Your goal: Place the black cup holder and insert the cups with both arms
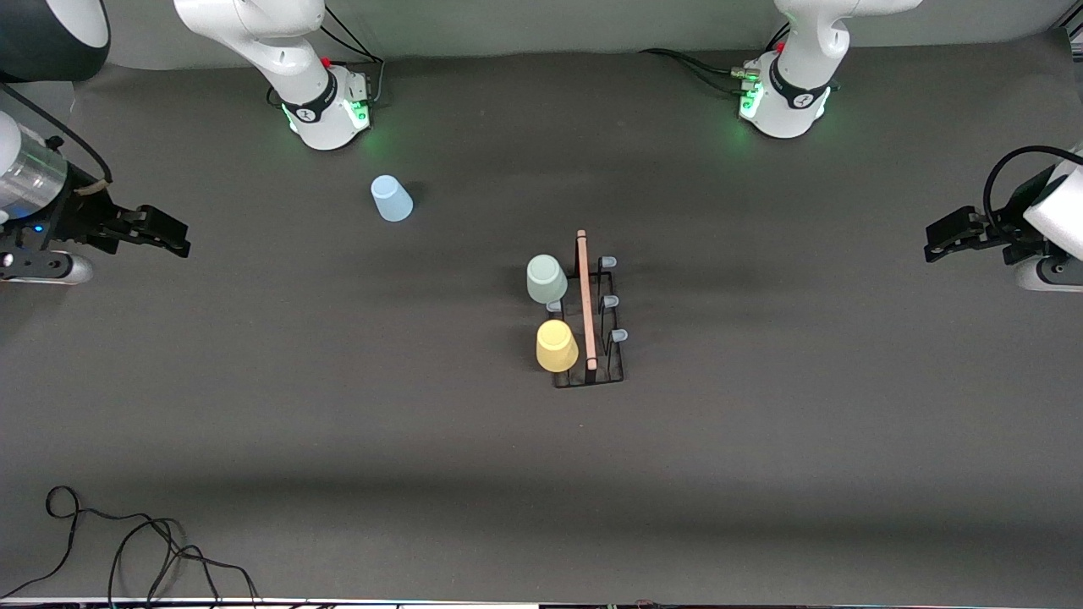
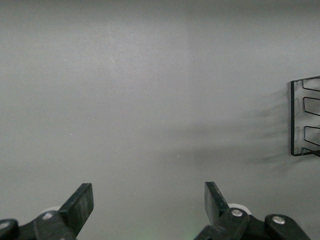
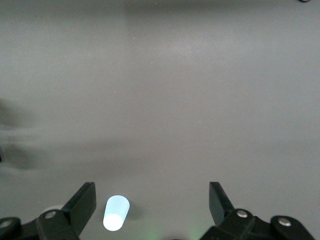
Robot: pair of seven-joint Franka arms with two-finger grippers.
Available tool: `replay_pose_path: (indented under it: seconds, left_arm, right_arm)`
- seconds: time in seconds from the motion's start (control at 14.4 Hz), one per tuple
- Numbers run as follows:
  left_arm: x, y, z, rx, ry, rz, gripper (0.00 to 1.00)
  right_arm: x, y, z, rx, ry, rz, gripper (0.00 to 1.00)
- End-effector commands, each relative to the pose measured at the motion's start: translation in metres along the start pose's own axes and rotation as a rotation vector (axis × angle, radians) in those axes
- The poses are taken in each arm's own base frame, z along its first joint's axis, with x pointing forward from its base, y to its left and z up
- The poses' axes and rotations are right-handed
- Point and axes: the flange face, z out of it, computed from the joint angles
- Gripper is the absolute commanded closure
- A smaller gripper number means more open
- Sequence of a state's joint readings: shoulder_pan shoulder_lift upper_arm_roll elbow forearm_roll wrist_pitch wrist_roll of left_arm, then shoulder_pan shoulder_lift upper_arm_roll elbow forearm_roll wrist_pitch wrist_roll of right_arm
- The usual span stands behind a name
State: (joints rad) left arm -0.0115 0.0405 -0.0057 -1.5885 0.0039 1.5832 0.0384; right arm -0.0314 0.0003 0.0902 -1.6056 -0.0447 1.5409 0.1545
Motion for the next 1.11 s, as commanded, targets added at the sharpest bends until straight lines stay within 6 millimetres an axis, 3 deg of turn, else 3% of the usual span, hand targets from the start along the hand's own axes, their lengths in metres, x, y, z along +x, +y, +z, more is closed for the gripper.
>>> replay_pose_path:
  seconds: [0.0,1.04]
  left_arm:
    - [-0.004,0.0,-0.005,0.004,-0.002,0.003,0.01]
    - [-0.003,0.0,-0.002,0.004,-0.007,0.003,0.01]
  right_arm:
    - [0.002,-0.003,-0.005,0.097,-0.014,0.068,0.0]
    - [0.008,-0.002,0.005,0.109,-0.036,0.061,0.0]
